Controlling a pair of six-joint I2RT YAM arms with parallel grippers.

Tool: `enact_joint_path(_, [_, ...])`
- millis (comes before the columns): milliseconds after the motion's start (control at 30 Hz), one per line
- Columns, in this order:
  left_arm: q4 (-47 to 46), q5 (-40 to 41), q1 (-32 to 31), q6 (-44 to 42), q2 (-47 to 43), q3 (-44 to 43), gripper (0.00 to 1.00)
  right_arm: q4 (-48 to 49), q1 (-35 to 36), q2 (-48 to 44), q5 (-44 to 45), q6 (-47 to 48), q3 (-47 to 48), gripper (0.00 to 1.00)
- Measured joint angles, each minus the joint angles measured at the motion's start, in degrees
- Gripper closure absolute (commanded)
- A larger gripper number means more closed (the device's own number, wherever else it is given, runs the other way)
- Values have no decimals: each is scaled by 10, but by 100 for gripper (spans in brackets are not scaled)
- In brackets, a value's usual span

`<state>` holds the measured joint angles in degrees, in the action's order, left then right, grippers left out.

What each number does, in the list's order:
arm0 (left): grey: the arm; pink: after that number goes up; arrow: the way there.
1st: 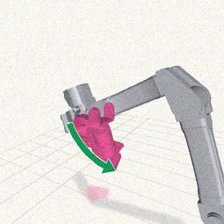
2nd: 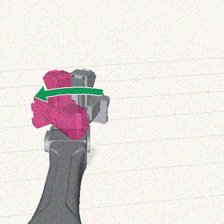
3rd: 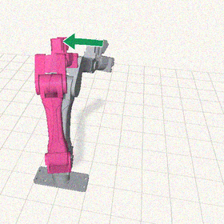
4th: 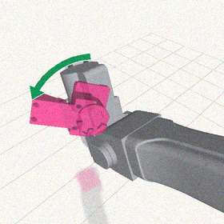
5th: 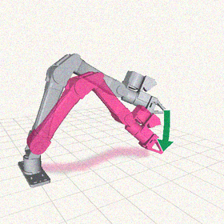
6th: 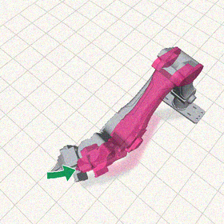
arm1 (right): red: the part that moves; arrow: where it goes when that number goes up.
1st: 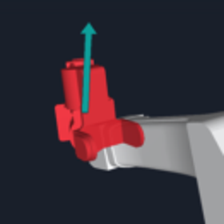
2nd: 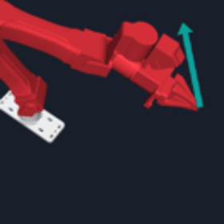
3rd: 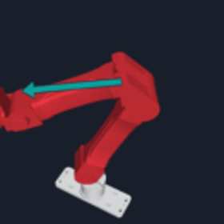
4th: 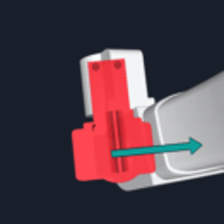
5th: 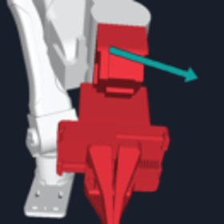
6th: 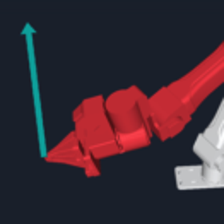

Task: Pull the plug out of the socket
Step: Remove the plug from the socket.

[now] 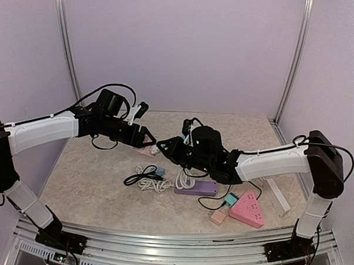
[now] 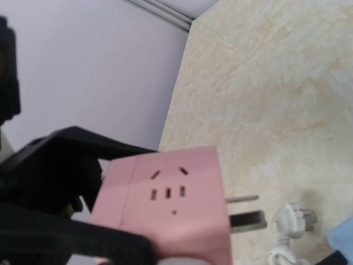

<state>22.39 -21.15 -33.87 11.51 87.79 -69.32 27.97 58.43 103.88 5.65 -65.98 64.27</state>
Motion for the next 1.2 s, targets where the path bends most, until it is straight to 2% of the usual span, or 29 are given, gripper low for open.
enact_joint_path(33, [-1,1,0,0,0,0,100,0,0,0,0,0,0,100])
enact_joint_path(433, [-6,5,-4,-26,-4,1,100,2,-1,-7,0,23,-6,100])
enact_joint_path(633, [-13,60,-40,-66,-19,1,100,-8,-8,-29,-20,51,-18,100])
enact_joint_path(833, [-17,71,-46,-72,-19,0,100,-19,-8,-38,-18,80,-22,100])
enact_joint_path(1000, [-24,36,-32,-54,-19,0,100,-17,7,-53,17,96,-31,100])
enact_joint_path(1200, [-19,-20,-16,-36,-19,5,100,-7,47,-56,104,103,-37,100])
